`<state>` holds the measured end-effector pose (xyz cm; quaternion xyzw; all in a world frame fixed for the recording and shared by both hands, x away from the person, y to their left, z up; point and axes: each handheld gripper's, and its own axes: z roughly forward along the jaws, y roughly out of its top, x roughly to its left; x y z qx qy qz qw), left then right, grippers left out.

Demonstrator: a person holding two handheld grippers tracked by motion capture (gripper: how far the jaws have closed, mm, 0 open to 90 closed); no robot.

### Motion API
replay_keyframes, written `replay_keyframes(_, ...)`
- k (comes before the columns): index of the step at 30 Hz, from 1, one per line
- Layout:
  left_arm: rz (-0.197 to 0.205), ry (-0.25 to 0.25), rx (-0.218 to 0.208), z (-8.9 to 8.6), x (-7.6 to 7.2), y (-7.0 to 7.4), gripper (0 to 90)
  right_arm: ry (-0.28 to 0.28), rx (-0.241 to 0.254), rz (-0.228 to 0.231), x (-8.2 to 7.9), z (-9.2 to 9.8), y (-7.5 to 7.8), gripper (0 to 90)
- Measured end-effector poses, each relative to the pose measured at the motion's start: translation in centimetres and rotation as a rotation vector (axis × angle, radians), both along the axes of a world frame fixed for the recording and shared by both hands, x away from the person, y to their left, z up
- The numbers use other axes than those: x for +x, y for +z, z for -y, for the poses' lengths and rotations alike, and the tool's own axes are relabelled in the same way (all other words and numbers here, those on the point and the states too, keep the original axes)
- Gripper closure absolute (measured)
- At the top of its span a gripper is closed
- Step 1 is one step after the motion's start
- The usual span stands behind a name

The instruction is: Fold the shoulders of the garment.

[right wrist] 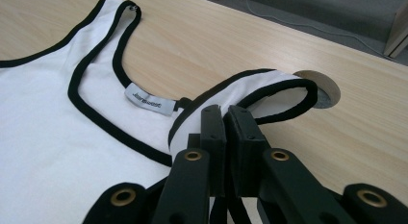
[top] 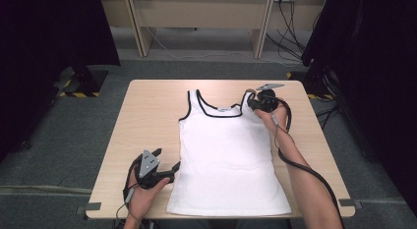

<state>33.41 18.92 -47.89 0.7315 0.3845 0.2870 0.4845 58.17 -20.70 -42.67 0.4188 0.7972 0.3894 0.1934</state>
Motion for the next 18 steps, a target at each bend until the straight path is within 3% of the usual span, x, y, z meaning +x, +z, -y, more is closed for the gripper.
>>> replay_keyframes(18, -0.002, 0.000, 0.007, 0.1, 0.0, 0.0, 16.6, 0.051, -0.007, 0.041, -2.6, -0.1, 0.1, 85.7)
